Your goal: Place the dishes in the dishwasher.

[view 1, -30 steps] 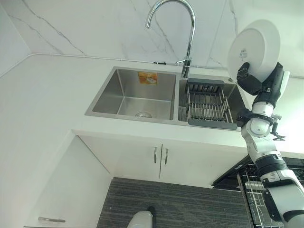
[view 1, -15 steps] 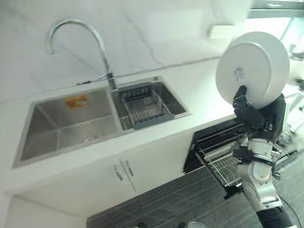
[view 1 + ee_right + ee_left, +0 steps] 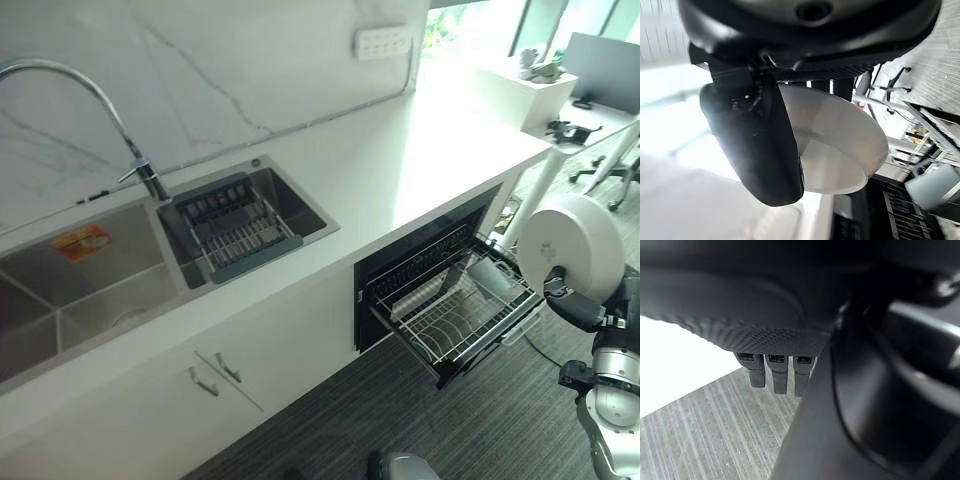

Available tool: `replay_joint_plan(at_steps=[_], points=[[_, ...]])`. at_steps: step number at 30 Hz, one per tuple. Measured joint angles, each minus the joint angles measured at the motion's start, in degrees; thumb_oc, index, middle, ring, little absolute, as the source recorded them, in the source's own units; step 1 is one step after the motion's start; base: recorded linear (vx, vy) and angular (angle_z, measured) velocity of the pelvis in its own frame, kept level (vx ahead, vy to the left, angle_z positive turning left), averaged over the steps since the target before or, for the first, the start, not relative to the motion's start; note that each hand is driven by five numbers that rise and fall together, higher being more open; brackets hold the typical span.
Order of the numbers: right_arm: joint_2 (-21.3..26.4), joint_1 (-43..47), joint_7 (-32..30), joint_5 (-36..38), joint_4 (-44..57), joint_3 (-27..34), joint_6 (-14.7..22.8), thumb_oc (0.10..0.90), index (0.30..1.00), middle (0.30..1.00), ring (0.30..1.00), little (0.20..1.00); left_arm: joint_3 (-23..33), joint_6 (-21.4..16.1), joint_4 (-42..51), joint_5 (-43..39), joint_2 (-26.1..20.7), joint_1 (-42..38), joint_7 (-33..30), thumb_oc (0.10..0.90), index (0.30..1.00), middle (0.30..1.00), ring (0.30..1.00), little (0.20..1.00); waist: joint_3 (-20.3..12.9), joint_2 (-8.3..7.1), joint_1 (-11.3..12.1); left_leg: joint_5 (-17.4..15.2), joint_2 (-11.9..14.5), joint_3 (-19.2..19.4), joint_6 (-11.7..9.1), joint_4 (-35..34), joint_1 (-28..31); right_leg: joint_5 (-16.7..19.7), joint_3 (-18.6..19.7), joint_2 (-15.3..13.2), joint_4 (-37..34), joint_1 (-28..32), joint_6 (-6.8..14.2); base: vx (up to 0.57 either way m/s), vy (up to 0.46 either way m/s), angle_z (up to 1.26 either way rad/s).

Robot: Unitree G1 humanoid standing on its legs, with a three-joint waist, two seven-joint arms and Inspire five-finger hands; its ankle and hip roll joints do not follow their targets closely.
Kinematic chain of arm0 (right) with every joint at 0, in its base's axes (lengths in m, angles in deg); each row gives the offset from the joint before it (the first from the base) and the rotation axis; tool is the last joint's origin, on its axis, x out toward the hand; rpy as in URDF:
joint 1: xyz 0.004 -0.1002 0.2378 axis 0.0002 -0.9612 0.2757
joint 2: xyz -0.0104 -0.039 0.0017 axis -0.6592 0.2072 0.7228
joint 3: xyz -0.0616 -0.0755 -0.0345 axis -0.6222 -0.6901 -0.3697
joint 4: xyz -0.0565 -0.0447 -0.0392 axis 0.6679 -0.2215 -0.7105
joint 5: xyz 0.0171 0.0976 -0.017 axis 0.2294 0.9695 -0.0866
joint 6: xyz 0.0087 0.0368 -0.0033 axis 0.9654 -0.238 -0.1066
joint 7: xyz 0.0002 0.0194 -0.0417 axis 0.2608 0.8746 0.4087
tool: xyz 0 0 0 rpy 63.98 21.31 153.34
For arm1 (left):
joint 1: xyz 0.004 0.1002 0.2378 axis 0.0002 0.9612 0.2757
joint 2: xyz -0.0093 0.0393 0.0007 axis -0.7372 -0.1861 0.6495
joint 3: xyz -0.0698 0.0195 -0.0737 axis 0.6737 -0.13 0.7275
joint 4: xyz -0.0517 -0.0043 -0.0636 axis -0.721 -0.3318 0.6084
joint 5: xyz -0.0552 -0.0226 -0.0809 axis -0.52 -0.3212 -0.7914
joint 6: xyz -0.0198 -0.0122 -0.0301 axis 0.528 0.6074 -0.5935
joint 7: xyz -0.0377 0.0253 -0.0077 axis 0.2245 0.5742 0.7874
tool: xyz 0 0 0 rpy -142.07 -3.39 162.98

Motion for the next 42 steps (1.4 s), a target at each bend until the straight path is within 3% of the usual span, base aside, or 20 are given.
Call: replay_joint_plan(at_steps=[6,7,9,12,14,16,19,22,30,37,42], points=[[2.03,4.97,1.99,-4.09,-2.42,-2.49,-0.61,0.400,0.300,0.300,0.300,0.300,-1.22,1.03,2.21,2.35,-0.38,-1.50,1.85,0.800,0.900,0.900,0.900,0.900,2.25,1.47,1.74,0.11,-1.05,-2.73,0.47,1.03,-2.69,0.12,-1.25,-1.02,0.72,-0.84,0.29,-0.04,-0.007,0.23],[2.59,7.58,1.79,-4.53,-3.98,-3.96,-0.62,0.400,0.300,0.300,0.300,0.300,-2.36,1.04,3.19,2.39,-1.32,-2.31,2.43,0.800,0.900,0.900,0.900,0.900,3.90,1.00,1.74,0.10,-1.65,-3.10,0.49,0.56,-3.18,0.08,-1.22,-1.35,0.83,-1.38,0.23,-0.06,-0.001,0.29],[4.05,12.39,1.83,-6.29,-5.51,-5.30,-1.91,0.400,0.300,0.300,0.300,0.300,-2.43,1.18,4.13,2.55,-1.32,-4.59,2.51,0.800,0.900,0.900,0.900,0.900,6.93,1.94,2.43,0.33,-1.98,-2.95,0.58,0.29,-4.90,0.28,-1.51,-1.78,0.73,-3.12,0.43,-0.03,-0.024,0.39],[4.40,15.71,1.01,-8.60,-10.19,-7.76,-2.17,0.400,0.300,0.300,0.300,0.300,-2.53,1.15,4.75,2.39,-1.69,-5.96,2.52,0.800,0.900,0.900,0.900,0.900,8.70,2.56,4.18,1.41,-2.09,-3.25,1.74,0.46,-5.09,0.02,-1.81,-1.83,1.13,-2.98,0.37,-0.11,-0.062,0.13],[5.35,18.47,-1.23,-8.51,-16.90,-7.89,-3.72,0.400,0.300,0.300,0.300,0.300,-3.67,1.52,4.80,1.89,-3.16,-8.82,2.56,0.800,0.900,0.900,0.900,0.900,12.02,2.22,4.62,2.72,-2.44,-4.33,2.15,0.89,-7.58,0.29,-2.62,-2.13,1.52,-4.87,0.07,-0.26,-0.082,0.28],[8.52,25.91,-4.20,-8.27,-27.09,-7.62,-4.39,0.400,0.300,0.300,0.300,0.300,-3.83,2.04,6.53,-0.02,-5.26,-15.74,2.24,0.800,0.900,0.900,0.900,0.900,19.39,3.79,5.50,4.52,-2.58,-6.10,2.18,0.90,-11.92,1.65,-4.70,-2.49,1.93,-8.34,-1.17,-0.19,-0.072,0.38],[9.51,30.07,-5.16,-8.31,-29.50,-10.00,-4.56,0.400,0.300,0.300,0.300,0.300,-3.60,1.51,8.72,-1.92,-5.74,-18.48,2.10,0.800,0.900,0.900,0.900,0.900,22.06,5.26,6.43,5.33,-2.61,-7.09,1.68,-0.05,-12.16,1.80,-5.45,-2.04,1.33,-8.29,-1.30,-0.13,-0.074,0.14],[10.24,31.39,-7.39,-8.45,-32.35,-11.02,-4.67,0.400,0.300,0.300,0.300,0.300,-3.69,0.97,7.99,-2.92,-5.89,-19.20,2.10,0.800,0.900,0.900,0.900,0.900,22.12,5.29,7.02,5.69,-2.45,-8.15,1.21,-0.90,-12.07,1.64,-6.63,-1.72,0.38,-7.63,-1.12,-0.05,-0.057,0.15],[11.31,34.86,-19.52,-17.55,-37.49,-15.54,-16.32,0.400,0.300,0.300,0.300,0.300,-4.43,0.07,6.18,-2.98,-6.04,-20.06,2.11,0.800,0.900,0.900,0.900,0.900,22.11,5.28,6.69,5.93,-2.52,-8.66,1.65,-1.00,-12.19,2.23,-7.21,-1.67,-1.03,-6.85,-0.79,-0.05,-0.031,0.03],[11.54,39.47,-22.58,-19.83,-41.16,-25.30,-26.22,0.400,0.300,0.300,0.300,0.300,-6.21,-1.81,5.73,-3.02,-6.23,-21.34,1.98,0.800,0.900,0.900,0.900,0.900,22.09,5.32,8.22,5.97,-2.46,-8.96,1.53,-0.97,-13.22,2.51,-7.51,-1.47,-1.41,-7.55,-0.87,-0.05,-0.038,0.02],[10.17,41.86,-23.01,-19.72,-43.68,-26.32,-29.30,0.400,0.300,0.300,0.300,0.300,-7.26,-3.12,5.77,-3.99,-6.18,-22.15,0.88,0.800,0.900,0.900,0.900,0.900,22.08,5.33,9.59,6.38,-2.59,-9.50,1.96,-0.73,-15.14,2.79,-8.08,-1.57,-1.27,-8.92,-0.85,-0.07,-0.042,0.05]])
